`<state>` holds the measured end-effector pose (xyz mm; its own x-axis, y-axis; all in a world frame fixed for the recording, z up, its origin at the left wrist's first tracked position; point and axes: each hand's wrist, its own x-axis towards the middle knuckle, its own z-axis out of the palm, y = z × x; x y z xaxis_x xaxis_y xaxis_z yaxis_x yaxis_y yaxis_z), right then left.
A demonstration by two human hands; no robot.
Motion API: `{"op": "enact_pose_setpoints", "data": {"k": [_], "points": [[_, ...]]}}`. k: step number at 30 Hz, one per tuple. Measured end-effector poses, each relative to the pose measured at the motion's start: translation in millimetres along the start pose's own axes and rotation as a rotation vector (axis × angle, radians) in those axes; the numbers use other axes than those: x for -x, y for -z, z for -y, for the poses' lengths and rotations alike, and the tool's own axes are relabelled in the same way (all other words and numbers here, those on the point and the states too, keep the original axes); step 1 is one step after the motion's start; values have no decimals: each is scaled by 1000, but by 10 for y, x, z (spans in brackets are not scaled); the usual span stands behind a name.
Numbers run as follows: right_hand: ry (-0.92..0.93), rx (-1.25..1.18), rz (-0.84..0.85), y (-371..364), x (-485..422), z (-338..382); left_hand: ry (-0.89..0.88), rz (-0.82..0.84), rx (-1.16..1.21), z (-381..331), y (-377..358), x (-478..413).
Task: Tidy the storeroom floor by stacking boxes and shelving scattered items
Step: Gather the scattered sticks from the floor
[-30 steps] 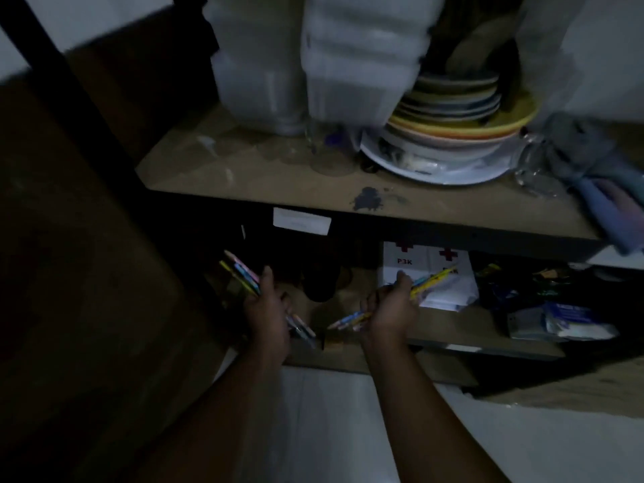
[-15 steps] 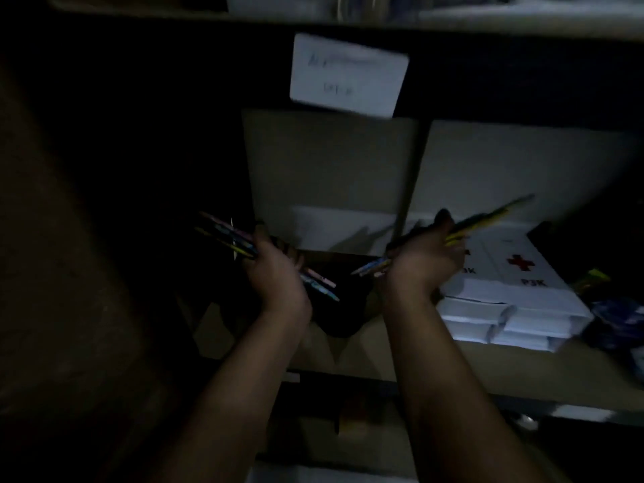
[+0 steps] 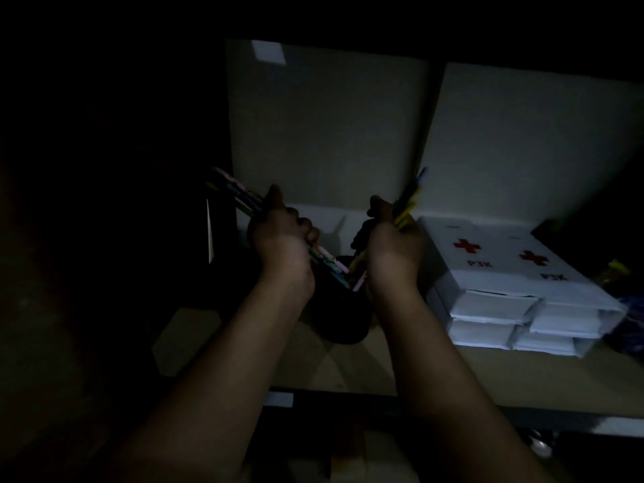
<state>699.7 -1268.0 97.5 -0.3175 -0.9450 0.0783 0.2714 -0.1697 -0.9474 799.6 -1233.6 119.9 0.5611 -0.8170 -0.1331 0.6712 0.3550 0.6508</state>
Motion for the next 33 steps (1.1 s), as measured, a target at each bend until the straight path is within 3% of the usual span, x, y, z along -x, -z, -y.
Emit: {"op": "enact_pose_setpoints", "data": {"k": [8,11,17,20,27,33], "points": [[19,65,165,71,128,252,-125,-34,-110,170,-67,169],[47,56,121,95,135,312,-124,-49,-133,179,-110,191],[47,213,196,214,199,298,-191,3,-443,261,-60,144],[99,243,263,290,240,220,-239,97,-588,306,13,199],[36,141,367,323,380,249,-103,371,-793,225,125,395],[20,251,376,321,427,191,-155,245,-495,195,76,372]]}}
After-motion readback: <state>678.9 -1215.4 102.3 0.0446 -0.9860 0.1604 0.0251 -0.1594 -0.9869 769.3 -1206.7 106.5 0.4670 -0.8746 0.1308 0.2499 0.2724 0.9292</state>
